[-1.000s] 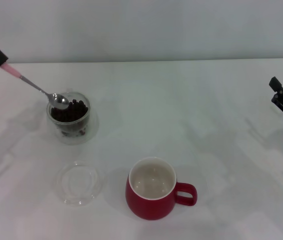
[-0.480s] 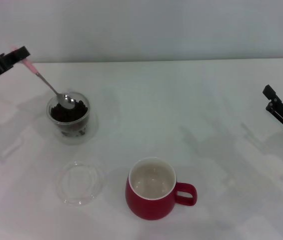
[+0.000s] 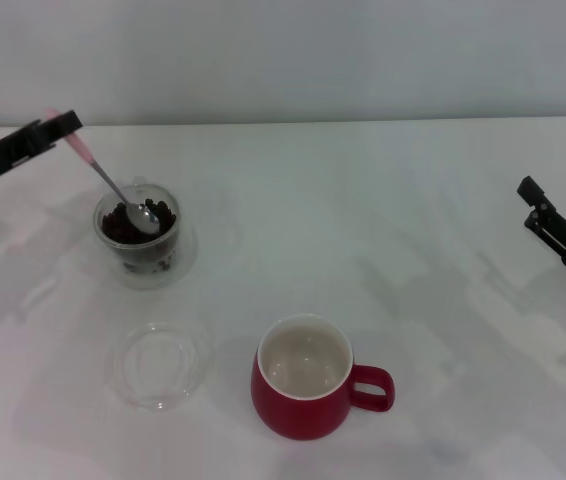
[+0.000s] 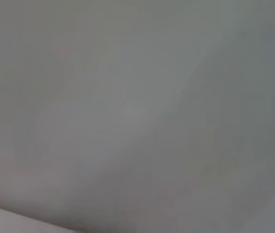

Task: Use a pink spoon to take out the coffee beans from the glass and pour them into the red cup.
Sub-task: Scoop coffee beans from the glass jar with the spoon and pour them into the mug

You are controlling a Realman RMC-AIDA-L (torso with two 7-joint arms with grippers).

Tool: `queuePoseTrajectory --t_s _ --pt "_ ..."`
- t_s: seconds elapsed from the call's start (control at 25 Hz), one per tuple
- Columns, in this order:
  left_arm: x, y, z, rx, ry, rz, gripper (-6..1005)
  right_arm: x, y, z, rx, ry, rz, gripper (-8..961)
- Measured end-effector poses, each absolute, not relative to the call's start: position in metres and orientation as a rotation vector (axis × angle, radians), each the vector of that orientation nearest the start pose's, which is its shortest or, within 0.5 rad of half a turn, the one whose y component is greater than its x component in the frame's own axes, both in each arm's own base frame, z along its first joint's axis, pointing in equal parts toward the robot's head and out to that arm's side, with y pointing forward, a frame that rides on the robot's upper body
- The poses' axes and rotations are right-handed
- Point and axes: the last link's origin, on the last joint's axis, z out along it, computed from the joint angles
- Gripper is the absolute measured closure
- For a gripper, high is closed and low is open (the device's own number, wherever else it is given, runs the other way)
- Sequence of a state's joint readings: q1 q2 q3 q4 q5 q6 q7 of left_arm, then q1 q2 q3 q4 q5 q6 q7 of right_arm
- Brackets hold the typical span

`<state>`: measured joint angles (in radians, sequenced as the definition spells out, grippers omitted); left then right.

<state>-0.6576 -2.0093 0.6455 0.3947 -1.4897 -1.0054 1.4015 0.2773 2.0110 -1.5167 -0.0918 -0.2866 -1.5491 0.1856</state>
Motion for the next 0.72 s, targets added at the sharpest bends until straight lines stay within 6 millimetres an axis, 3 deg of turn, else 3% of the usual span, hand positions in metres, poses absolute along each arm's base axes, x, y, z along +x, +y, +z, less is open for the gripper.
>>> queuePoseTrajectory --t_s 0.72 --pt "-0.281 0.412 -0.004 -1.916 -1.389 -0.913 871 0.338 0.262 0.014 -1.831 0.172 0.779 118"
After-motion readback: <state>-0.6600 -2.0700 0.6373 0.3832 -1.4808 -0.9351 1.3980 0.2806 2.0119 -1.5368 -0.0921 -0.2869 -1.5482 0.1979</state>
